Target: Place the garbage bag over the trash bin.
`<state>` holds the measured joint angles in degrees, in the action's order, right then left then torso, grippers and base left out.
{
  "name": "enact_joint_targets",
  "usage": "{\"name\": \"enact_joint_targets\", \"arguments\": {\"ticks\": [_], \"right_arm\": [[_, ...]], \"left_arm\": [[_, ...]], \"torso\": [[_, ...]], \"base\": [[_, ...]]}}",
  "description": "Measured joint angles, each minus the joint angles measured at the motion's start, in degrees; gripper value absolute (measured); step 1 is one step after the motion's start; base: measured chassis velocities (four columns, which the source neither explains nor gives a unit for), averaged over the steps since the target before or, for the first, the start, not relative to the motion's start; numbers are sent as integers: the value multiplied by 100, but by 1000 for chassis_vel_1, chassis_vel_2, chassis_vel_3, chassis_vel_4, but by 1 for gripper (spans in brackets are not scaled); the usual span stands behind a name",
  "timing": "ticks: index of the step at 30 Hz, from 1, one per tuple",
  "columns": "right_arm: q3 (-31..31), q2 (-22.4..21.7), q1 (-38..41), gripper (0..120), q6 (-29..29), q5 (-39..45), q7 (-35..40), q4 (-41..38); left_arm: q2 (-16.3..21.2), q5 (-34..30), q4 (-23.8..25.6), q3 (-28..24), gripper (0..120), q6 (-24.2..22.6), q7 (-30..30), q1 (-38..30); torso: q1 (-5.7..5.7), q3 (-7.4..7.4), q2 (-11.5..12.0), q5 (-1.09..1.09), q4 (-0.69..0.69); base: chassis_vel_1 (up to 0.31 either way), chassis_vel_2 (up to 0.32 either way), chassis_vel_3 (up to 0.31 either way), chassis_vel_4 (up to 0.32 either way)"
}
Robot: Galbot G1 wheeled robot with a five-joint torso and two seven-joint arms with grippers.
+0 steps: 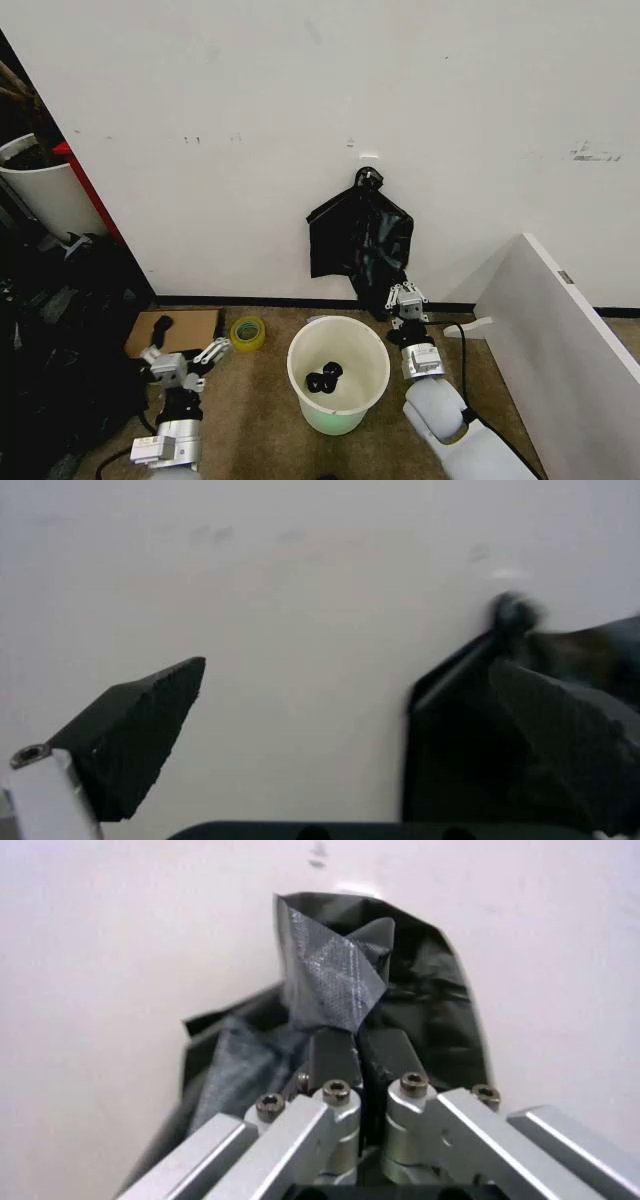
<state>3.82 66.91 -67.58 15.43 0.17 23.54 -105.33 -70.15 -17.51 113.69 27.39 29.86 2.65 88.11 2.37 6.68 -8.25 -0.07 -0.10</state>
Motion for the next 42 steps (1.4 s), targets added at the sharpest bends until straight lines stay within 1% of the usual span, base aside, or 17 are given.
{"name": "enact_joint_targets", "arguments": {"ticks": [2,3,4,5,6,7,10,12,13,14,17,20,24,29,34,37,42], "right_arm": [[-73,8,79,0,88,-22,-84,32],[-115,33,146,0,177,-57,-172,111],[-125,53,163,0,236,-86,-236,161],[-128,77,167,0,311,-114,-296,217],[-128,77,167,0,311,-114,-296,217],[-128,92,167,0,349,-123,-325,247],[-129,161,166,0,469,-137,-392,356],[-117,213,179,0,548,-147,-420,410],[-108,237,186,0,579,-151,-432,425],[-108,237,186,0,579,-151,-432,425],[-68,304,170,0,639,-156,-448,432],[-28,327,137,0,674,-172,-490,388],[27,346,116,0,739,-239,-526,375],[37,378,109,0,777,-273,-556,347],[29,395,109,0,844,-347,-593,341],[16,396,109,0,853,-358,-599,337],[-7,382,108,0,874,-386,-608,336]], "left_arm": [[402,-229,-234,-44,100,74,354,-368],[784,-408,-454,-144,100,100,612,-732],[1014,-524,-598,-276,100,97,733,-980],[1256,-652,-764,-463,100,79,864,-1263],[1256,-652,-764,-463,100,79,864,-1263],[1427,-775,-912,-628,100,59,972,-1513],[1850,-1149,-1508,-1384,100,27,1482,-2596],[1933,-1320,-1894,-1893,100,16,1901,-3250],[1937,-1363,-2065,-2122,100,13,2062,-3502],[1937,-1363,-2065,-2122,100,13,2062,-3502],[1751,-1400,-2681,-2922,100,-8,2388,-4350],[1428,-1090,-3107,-3383,100,-139,2200,-4865],[1167,-757,-3357,-3625,100,-257,1918,-5145],[991,-520,-3399,-3810,100,-355,1801,-5276],[821,36,-3404,-3876,96,-392,1728,-5278],[769,195,-3424,-3864,90,-437,1607,-5242],[659,244,-3506,-3838,69,-505,1360,-5184]], "torso": [[0,0,0,0,0],[0,1,0,5,2],[0,0,0,5,6],[0,1,0,3,3],[0,1,0,3,3],[0,1,0,2,4],[1,1,0,3,0],[1,1,0,5,0],[1,1,0,5,-1],[1,1,0,5,-1],[1,1,0,4,2],[1,1,0,5,1],[1,1,1,5,-1],[1,0,1,5,3],[0,0,0,6,1],[0,0,1,5,2],[0,0,1,5,2]], "base": [[0,0,0,0],[0,0,0,0],[0,0,0,0],[0,0,0,0],[0,0,0,0],[0,0,0,0],[0,0,0,0],[0,0,0,0],[0,0,0,0],[0,0,0,0],[0,0,0,0],[0,0,0,0],[0,0,0,0],[0,0,0,0],[0,0,0,0],[0,0,0,0],[0,0,0,0]]}}
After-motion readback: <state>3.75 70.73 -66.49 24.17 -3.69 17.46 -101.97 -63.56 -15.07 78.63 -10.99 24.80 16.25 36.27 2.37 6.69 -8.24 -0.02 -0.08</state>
